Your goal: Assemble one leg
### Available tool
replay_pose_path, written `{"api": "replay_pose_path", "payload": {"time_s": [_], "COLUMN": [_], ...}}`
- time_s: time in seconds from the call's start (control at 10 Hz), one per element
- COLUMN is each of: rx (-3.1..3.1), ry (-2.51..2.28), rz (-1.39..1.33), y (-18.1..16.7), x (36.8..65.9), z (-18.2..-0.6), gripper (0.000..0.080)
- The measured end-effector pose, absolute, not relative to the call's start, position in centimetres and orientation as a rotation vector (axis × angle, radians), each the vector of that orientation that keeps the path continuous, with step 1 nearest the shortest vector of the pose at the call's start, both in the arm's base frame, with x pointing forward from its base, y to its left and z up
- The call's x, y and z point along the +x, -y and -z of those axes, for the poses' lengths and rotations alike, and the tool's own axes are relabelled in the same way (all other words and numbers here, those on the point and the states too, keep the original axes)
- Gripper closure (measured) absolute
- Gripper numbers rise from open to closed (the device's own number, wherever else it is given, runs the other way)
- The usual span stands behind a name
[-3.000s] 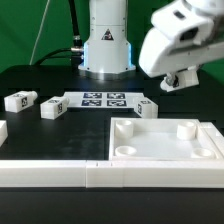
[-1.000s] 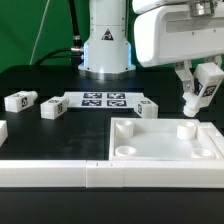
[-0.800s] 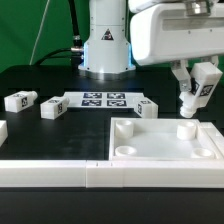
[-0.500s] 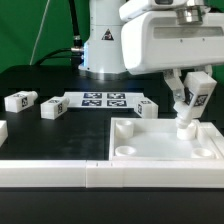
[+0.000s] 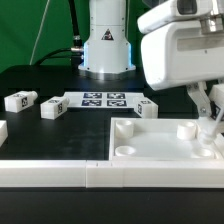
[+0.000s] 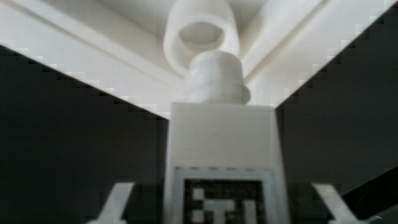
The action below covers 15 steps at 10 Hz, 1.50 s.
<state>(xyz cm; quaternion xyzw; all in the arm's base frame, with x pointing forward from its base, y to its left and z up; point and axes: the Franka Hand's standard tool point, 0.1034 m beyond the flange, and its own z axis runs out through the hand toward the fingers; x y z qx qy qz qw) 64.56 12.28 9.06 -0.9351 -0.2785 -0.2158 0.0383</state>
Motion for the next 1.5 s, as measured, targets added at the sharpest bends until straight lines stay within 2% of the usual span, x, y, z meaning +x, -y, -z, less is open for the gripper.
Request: {"api": "replay_pose_path", "payload": {"time_s": [0.4, 0.6, 0.8, 1.5], "rx": [-2.87, -2.876, -2.881, -2.875], "ry": [0.853, 0.844, 0.833, 0.83], "rz": [0.671, 0.709, 0.768, 0.759], "y": [-12.1, -11.6, -10.8, -12.0], "x": [64.5, 64.3, 64.4, 63.8], "z": [-8.9, -8.1, -7.9, -8.0], "gripper": [0.0511, 0.0511, 0.0511, 0.0511]}}
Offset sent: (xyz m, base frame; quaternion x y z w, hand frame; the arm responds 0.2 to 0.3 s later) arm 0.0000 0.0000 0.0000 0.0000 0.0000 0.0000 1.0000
